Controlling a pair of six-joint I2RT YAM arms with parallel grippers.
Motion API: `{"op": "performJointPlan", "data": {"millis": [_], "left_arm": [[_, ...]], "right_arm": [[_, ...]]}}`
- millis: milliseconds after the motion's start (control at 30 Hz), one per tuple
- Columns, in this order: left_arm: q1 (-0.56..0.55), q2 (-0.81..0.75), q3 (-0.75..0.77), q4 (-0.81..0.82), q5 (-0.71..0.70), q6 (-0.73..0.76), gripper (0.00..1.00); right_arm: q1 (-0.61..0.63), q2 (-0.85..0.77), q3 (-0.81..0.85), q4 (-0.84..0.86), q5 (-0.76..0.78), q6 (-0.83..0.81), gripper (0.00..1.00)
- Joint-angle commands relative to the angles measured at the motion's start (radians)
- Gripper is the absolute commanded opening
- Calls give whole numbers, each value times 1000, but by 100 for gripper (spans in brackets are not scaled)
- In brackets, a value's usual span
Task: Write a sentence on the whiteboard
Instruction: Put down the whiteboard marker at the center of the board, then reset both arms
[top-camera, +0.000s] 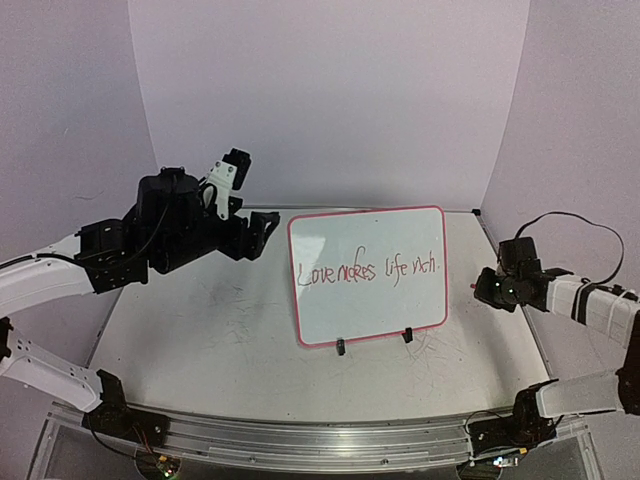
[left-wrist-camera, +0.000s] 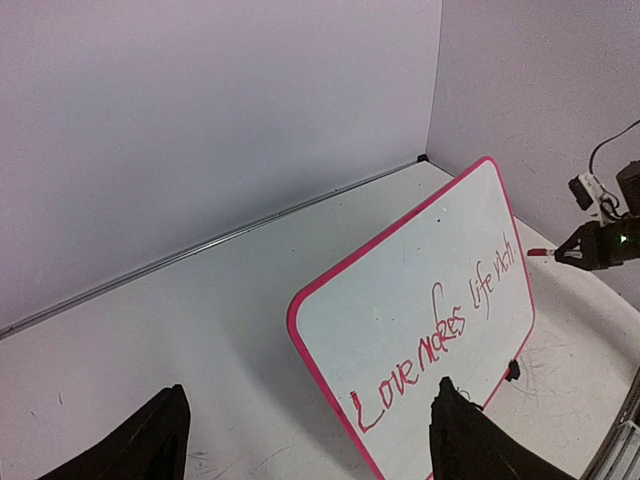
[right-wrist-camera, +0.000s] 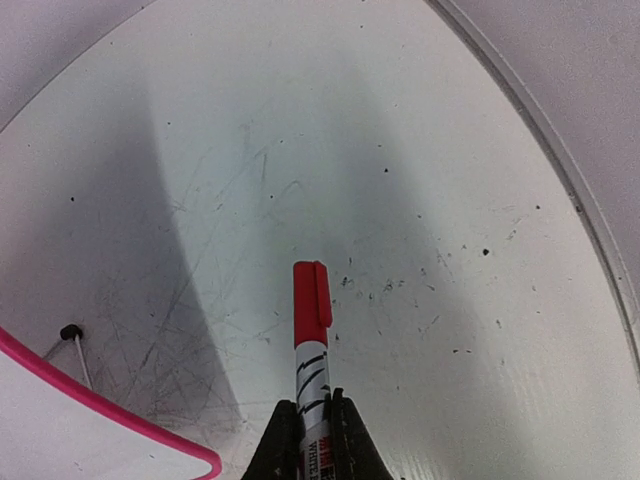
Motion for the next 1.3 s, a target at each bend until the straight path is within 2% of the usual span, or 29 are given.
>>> {"op": "performJointPlan", "data": {"millis": [0,200,333,467,600,733,800,1000,1067,1267], "left_arm": [[6,-63,9,65,2,-36,84],[7,-88,9,75,-9,-7,84],[6,-98,25,75,-36,36,84],[7,-117,52,74,-100,80,84],[6,-134,100,74,-148,148,84],[6,-150,178,74,-193,194,86],[7,-153,222,72,-212,209,86],[7,-150,346,71,-231,253,89],[6,-151,373,71,-232,265,89],[6,-172,418,72,-233,272,92]], "right_arm": [[-1,87,-47,231,-73,74,3],[-1,170,-107,289,-117,108,8],[-1,168,-141,289,-122,121,14],[-1,117,-141,269,-129,112,27],[0,6,-68,114,-96,62,39],[0,-190,60,-60,-48,-7,52],[-1,-296,183,-155,-57,-67,59],[-1,-496,572,-256,-75,-231,95],[-1,-519,689,-275,-50,-259,98],[-2,-547,918,-312,14,-327,98]]}}
